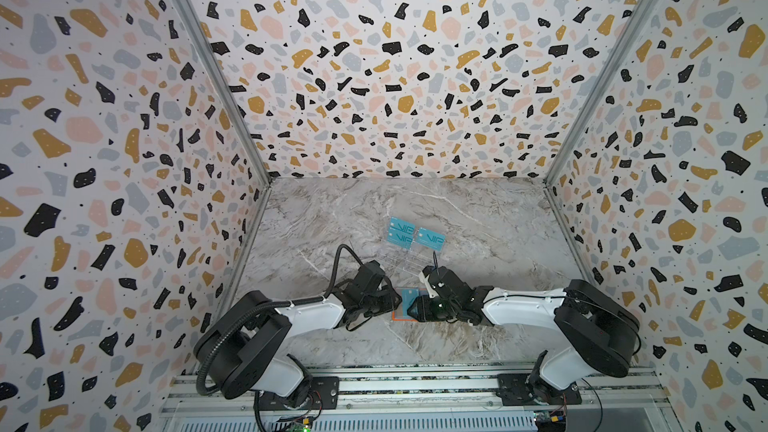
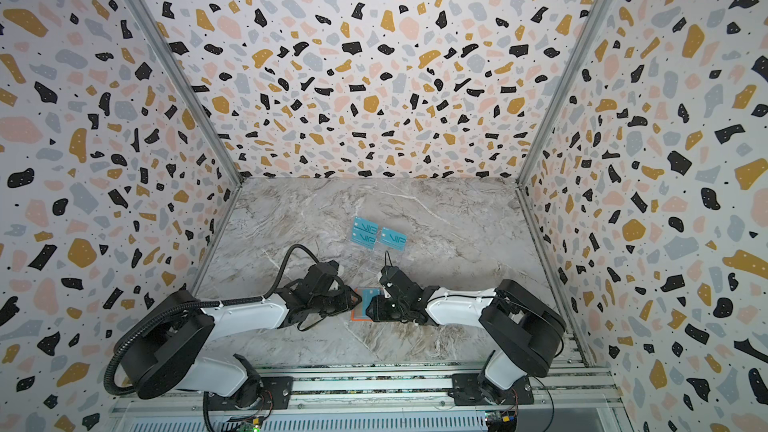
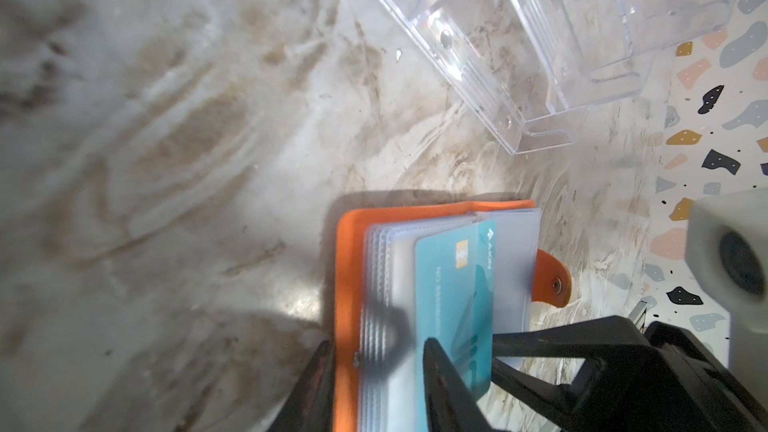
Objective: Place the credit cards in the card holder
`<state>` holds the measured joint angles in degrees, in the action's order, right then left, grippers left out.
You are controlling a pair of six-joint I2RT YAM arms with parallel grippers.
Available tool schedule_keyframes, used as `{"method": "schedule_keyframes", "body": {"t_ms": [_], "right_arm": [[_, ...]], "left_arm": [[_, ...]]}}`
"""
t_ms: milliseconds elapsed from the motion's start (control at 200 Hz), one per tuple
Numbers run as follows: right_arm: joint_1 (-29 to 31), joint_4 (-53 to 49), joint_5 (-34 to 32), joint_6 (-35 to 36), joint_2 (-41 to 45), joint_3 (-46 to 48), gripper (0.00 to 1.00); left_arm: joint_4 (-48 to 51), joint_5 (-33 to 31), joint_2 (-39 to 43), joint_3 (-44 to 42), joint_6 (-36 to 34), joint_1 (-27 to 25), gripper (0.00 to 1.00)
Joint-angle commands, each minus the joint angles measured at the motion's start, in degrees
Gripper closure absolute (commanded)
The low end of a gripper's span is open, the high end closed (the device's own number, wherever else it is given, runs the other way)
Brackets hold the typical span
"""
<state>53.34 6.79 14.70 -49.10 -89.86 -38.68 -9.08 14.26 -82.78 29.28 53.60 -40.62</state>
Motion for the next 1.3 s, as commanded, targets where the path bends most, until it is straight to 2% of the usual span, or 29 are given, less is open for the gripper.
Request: {"method": "schedule_keyframes", "body": {"t_ms": [0,255,531,811,996,1136,1296], "right_arm": [[0.5,-2.4,-1.2,3.0,-1.1,-3.0,0.53],[1.6,-4.3,-1.2,9.8,-2.0,-7.5,0.53],[1.5,-10.5,-0.7,12.8,-6.3,-11.1,0.52],[-0.9,-14.8,-1.1,13.6,-0.4,-10.3,0.50],[-3.5,-16.8,-0.6,16.6,0.1,-11.4,0.51],[-5.2,-15.0,0.3,18.4,-0.7,-11.2,0.59],[-7.2,-13.2,1.5,19.8,-2.8,-10.4,0.79]], "left_arm": [[-1.7,0.7,0.3,-0.6,0.5,-0.5,0.63],[-3.5,1.7,0.1,-0.7,1.2,-0.5,0.63],[-3.5,1.8,0.9,-0.9,1.6,-0.5,0.63],[-0.5,0.8,1.1,0.4,0.7,-0.4,0.59],[3.2,0.0,1.3,2.3,-0.9,-0.2,0.54],[6.0,-0.9,2.1,3.1,-1.8,0.2,0.48],[7.0,-0.2,2.6,3.2,-2.1,1.0,0.45]]}}
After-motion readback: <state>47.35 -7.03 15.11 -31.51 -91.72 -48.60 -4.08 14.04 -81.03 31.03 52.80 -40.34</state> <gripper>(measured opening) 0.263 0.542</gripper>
